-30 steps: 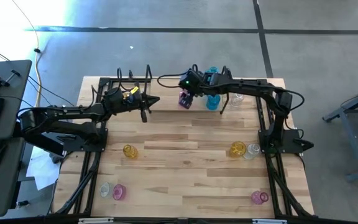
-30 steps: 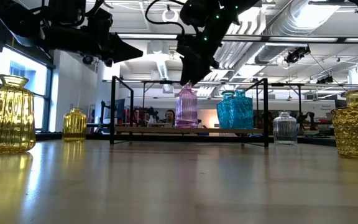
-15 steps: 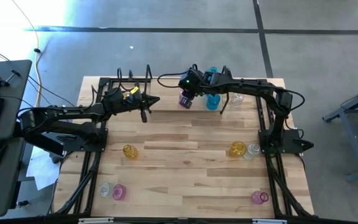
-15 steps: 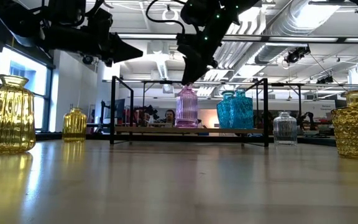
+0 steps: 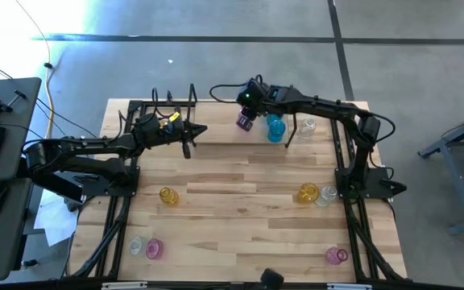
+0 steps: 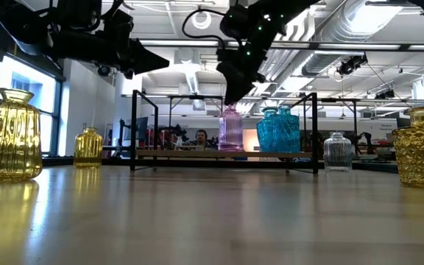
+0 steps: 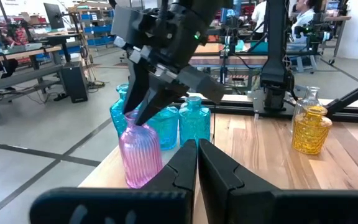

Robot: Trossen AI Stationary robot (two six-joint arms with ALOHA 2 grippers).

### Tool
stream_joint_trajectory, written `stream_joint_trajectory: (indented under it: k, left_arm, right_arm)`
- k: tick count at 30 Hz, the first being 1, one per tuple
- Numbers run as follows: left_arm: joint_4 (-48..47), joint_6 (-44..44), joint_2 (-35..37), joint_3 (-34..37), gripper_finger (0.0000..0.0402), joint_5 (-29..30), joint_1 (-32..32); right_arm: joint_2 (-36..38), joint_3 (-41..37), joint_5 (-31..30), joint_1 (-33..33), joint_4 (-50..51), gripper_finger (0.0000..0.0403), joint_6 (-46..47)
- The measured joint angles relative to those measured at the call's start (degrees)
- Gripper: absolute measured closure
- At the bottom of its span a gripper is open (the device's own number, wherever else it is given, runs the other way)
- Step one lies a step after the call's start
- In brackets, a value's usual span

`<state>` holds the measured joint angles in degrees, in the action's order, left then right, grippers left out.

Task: Sort vases onto shelf
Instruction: Put the top purple vase on the shelf

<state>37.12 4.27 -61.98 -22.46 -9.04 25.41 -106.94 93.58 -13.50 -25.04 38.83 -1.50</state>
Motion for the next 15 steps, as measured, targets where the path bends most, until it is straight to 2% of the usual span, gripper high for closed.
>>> stream_joint_trajectory:
  k: [3,7,15]
  left_arm:
    - [0.0,0.0,0.0,0.0,0.0397,0.0,0.0]
    - [0.0,0.0,0.0,0.0,0.0397,0.0,0.0]
    - [0.0,0.4,0.0,0.0,0.0397,0.0,0.0]
  right_arm:
    - [0.0,0.0,0.0,-1.3,-0.3,0.0309,0.0]
    - [0.0,0.0,-2.7,-3.2,-0.5,0.0309,-0.9]
    - [-0.1,-0.1,-2.8,-6.6,-1.8,0.0309,-1.6]
